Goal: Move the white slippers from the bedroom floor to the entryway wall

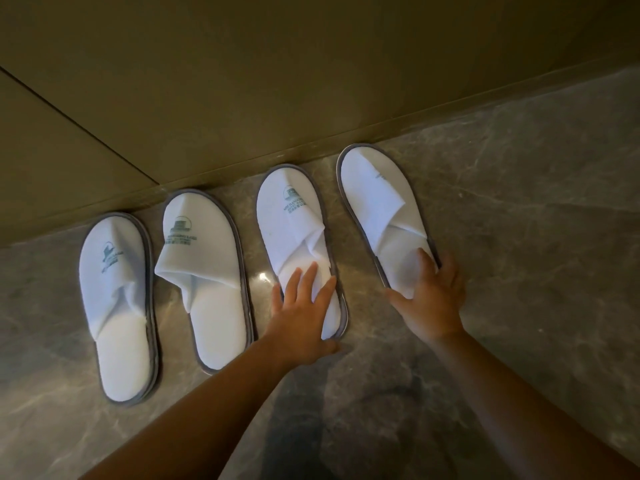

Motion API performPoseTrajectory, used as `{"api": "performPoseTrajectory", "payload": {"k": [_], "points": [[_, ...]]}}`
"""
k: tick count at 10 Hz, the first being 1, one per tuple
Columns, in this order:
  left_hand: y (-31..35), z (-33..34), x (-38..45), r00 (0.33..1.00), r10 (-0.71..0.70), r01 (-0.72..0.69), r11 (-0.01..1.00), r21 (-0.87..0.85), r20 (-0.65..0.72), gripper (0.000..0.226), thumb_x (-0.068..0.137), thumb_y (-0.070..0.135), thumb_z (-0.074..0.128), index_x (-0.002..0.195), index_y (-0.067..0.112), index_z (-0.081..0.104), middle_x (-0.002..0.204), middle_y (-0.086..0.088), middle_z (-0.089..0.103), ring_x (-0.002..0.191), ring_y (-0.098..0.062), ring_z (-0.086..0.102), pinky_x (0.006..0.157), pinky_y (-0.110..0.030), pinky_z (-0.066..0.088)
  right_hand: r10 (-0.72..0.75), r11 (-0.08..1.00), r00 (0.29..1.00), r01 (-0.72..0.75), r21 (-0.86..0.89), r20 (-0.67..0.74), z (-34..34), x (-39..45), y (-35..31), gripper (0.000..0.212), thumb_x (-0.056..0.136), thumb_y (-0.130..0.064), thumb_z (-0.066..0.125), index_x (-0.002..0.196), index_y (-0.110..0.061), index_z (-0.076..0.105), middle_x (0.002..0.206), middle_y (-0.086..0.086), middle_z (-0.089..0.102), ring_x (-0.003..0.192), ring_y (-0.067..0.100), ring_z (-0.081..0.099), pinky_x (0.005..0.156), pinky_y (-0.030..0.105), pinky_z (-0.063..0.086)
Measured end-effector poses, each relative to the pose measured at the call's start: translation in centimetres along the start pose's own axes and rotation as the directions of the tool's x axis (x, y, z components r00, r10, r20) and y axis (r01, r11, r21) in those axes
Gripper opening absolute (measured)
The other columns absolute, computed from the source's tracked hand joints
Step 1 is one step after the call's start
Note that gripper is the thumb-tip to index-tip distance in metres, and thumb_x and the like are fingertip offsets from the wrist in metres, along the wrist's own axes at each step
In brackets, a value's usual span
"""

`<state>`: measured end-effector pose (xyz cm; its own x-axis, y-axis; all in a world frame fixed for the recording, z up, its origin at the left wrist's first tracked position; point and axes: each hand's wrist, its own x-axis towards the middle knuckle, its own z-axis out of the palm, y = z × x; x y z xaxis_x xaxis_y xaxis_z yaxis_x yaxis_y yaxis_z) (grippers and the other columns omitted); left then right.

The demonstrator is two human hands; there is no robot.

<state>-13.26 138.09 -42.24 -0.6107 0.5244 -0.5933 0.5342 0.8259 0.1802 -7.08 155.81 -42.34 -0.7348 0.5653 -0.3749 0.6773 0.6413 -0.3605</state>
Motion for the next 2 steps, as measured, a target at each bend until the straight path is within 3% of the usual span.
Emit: {"api": "performPoseTrajectory", "payload": {"k": [1, 2], "points": [[0.4, -3.5, -1.8, 0.999, 0.054, -0.054, 0.996, -0.065, 0.000, 0.082, 0.077, 0.059, 0.046, 0.141, 0.032, 0.001, 0.156, 0.001, -0.007, 0.143, -0.026, -0.003, 0.116, -0.044, 0.001, -0.198, 0.977, 0.979, 0.201, 0.073, -0.051, -1.9, -1.1, -1.9, 0.066, 0.076, -0.040, 0.063, 0.132, -0.020, 0.035, 0.145, 0.012, 0.031, 0.133, 0.028, 0.028, 0.105, 0.042, 0.035], [-0.2, -6.9, -6.0, 0.989, 0.121, -0.091, 0.953, -0.289, 0.090, 0.071, 0.078, 0.057, 0.045, 0.138, 0.038, 0.014, 0.154, 0.012, 0.015, 0.140, -0.014, 0.018, 0.114, -0.033, 0.017, -0.492, 0.823, 0.868, 0.486, 0.295, -0.057, -5.6, -5.6, -2.3, 0.038, 0.078, -0.051, 0.052, 0.115, -0.046, 0.044, 0.118, -0.032, 0.052, 0.116, -0.008, 0.044, 0.082, 0.015, 0.042]]}}
